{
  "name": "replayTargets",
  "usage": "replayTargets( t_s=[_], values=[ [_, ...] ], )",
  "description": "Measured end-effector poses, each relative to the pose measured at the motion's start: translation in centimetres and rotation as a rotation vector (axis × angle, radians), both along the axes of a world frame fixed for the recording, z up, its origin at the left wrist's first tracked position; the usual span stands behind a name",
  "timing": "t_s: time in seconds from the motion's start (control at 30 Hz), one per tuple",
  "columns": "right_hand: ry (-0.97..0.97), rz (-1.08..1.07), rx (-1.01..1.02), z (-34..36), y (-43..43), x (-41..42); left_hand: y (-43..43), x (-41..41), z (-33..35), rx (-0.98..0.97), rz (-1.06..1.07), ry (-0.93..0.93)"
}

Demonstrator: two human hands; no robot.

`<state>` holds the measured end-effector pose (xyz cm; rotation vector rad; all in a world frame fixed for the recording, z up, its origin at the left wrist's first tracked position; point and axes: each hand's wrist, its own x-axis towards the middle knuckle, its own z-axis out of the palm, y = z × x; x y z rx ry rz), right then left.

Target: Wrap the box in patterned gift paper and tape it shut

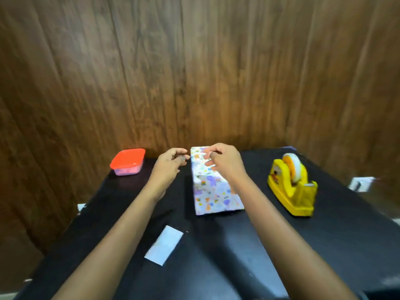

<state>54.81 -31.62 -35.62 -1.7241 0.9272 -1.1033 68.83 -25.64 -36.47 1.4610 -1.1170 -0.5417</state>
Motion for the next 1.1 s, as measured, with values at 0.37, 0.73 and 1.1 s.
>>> replayTargets(
  t_s=[0.37, 0.73, 1.1],
  values=[
    [0.496, -0.839, -0.146, -7.7, -1.2, -17.0, -3.0, -17.2, -3.0, 0.074, -0.280, 0.059],
    [0.219, -0.748, 0.205, -11.1, -3.3, -19.6, -3.5, -17.8, -5.3, 0.131, -0.278, 0.032],
    [0.282, -0.832, 0.202, -10.6, -2.1, -31.0, -4.6, -21.4, -5.6, 0.144, -0.363, -0.010]
  ],
)
